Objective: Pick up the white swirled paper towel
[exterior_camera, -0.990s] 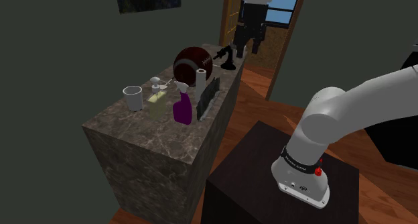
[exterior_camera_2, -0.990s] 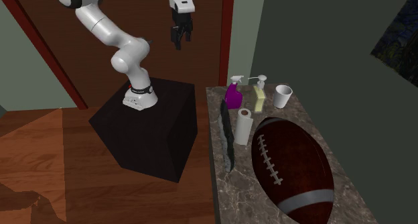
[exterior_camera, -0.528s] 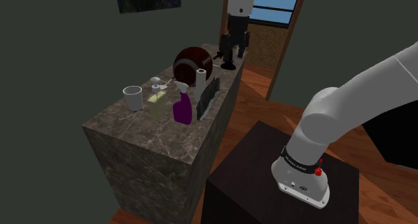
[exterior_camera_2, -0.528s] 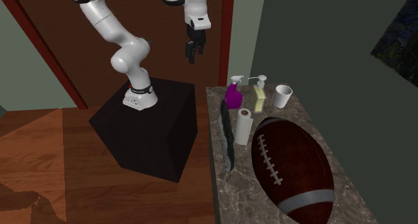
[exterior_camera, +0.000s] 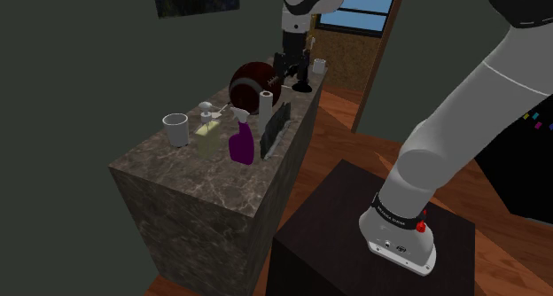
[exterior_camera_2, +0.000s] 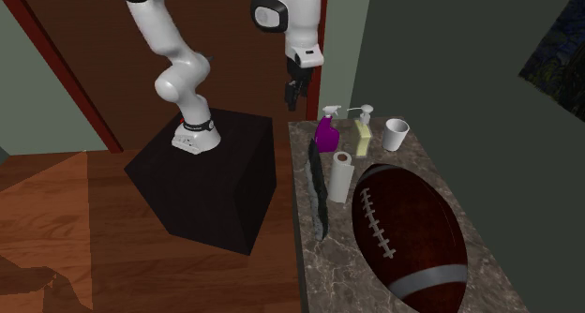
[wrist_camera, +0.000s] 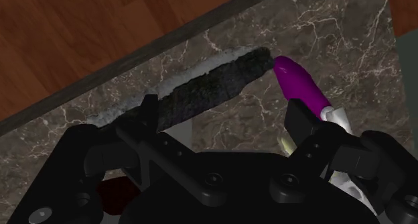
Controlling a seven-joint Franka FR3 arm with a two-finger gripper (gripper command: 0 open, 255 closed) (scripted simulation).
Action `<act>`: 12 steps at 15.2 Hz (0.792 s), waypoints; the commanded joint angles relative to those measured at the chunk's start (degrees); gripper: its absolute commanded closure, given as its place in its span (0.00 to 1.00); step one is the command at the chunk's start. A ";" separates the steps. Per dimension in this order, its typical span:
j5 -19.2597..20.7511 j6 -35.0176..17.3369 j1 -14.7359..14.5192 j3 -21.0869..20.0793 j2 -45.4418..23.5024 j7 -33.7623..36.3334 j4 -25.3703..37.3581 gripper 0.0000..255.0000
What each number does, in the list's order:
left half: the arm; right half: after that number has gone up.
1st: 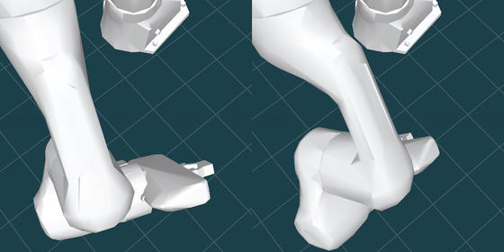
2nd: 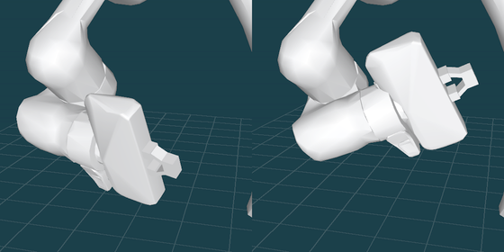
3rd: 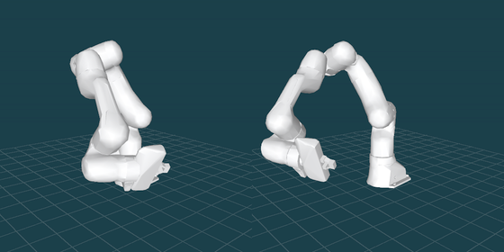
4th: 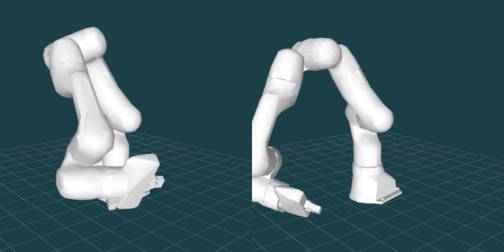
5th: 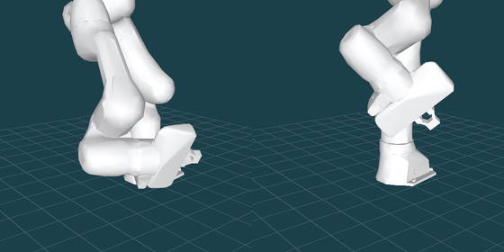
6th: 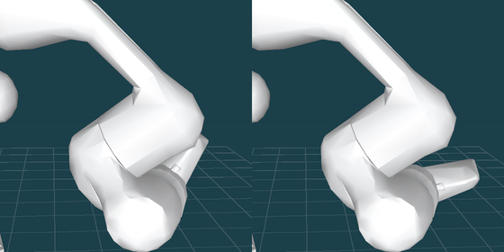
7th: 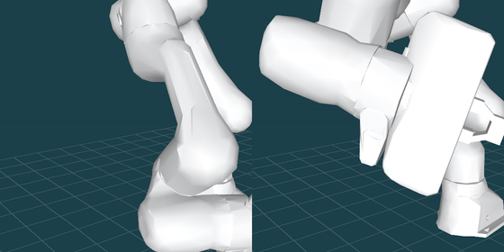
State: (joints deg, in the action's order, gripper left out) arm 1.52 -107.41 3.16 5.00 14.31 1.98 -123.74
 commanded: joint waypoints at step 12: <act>-2.83 -6.33 2.35 2.49 -28.38 -4.88 22.28 0.00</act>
State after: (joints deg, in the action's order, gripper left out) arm -0.99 -113.49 5.31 7.45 -11.67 -2.62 -103.66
